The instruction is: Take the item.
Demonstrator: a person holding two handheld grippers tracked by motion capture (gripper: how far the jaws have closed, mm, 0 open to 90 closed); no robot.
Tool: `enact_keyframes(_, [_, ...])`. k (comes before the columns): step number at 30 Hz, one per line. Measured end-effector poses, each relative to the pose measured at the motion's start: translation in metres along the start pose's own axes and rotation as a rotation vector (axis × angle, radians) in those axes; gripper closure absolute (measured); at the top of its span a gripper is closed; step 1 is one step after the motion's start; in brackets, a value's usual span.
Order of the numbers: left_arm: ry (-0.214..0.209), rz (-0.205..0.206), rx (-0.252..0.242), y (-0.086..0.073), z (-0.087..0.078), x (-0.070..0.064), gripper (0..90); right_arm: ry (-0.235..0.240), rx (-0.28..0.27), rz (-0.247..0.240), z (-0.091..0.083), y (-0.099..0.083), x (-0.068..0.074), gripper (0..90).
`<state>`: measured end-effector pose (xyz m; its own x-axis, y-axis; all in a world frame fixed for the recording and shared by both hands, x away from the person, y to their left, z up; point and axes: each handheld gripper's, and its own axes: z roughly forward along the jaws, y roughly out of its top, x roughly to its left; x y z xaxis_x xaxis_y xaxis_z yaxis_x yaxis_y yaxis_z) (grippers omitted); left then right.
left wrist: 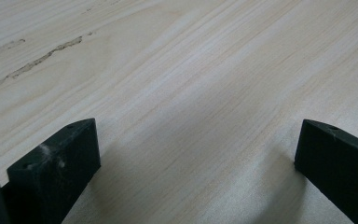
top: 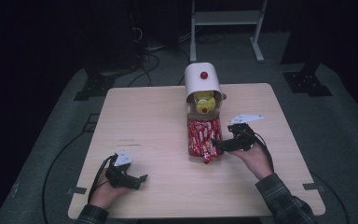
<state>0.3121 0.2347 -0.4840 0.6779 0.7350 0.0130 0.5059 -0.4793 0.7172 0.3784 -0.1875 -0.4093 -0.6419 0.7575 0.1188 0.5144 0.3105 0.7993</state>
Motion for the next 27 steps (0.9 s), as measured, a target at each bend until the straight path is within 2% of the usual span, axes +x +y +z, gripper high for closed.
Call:
enact_keyframes(12, [0.002, 0.007, 0.004, 0.0, 0.0, 0.0, 0.0, 0.025, 0.006, -0.024, 0.012, 0.01, 0.013, 6.4])
enact_keyframes(15, [0.002, 0.007, 0.004, 0.0, 0.0, 0.0, 0.0, 0.021, -0.006, -0.047, 0.016, 0.011, 0.019, 12.8])
enact_keyframes(22, [0.002, 0.007, 0.004, 0.0, 0.0, 0.0, 0.0, 0.031, 0.014, -0.053, 0.023, 0.013, 0.024, 14.5])
enact_keyframes(27, [0.002, 0.007, 0.004, 0.0, 0.0, 0.0, 0.0, 0.041, 0.025, -0.07, 0.028, 0.013, 0.028, 21.5])
